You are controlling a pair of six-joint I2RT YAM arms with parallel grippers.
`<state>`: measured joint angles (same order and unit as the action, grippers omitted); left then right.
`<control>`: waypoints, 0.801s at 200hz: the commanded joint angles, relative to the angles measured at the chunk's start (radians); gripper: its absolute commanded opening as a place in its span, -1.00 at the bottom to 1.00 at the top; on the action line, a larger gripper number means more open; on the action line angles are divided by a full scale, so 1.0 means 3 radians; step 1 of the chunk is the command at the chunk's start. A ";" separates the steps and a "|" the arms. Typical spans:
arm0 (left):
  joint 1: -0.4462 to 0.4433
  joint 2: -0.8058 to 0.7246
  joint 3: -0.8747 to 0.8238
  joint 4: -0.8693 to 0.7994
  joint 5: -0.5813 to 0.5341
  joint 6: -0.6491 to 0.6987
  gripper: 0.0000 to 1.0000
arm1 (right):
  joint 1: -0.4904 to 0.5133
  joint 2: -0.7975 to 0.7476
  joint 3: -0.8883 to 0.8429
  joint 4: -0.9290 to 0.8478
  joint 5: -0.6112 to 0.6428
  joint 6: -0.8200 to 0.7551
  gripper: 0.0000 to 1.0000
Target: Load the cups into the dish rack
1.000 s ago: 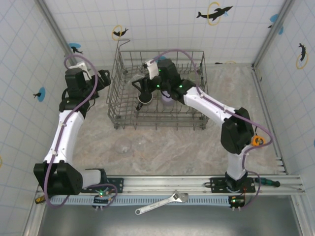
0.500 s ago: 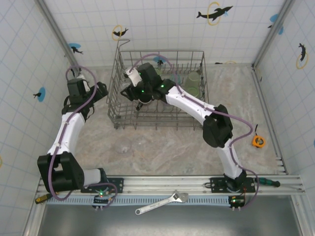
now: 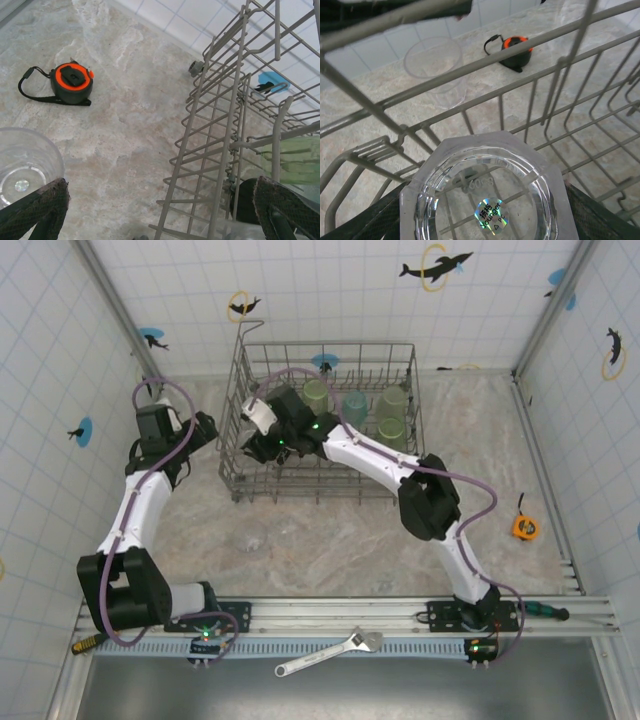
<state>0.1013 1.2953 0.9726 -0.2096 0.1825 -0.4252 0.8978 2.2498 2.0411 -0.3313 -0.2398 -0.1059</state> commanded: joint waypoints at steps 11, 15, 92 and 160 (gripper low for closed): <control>0.0036 0.0008 -0.0059 -0.0004 0.0057 0.0005 0.95 | 0.0095 0.0068 0.0212 -0.0061 0.0017 -0.0183 -0.20; 0.0037 0.0008 -0.0061 -0.0003 0.0057 0.0005 0.95 | 0.0104 0.0071 0.0211 -0.0073 0.0012 -0.0184 -0.20; 0.0055 0.0034 -0.0072 0.0003 0.0123 -0.0014 0.95 | 0.0248 0.0081 0.0163 -0.0132 -0.0077 -0.0201 -0.23; 0.0061 0.0044 -0.0072 -0.0001 0.0161 -0.0016 0.95 | 0.0294 0.0016 -0.0089 0.0057 -0.0138 -0.0084 -0.23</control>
<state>0.1143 1.2964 0.9634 -0.2081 0.2062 -0.4267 0.9733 2.2581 2.0262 -0.3706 -0.2611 -0.1406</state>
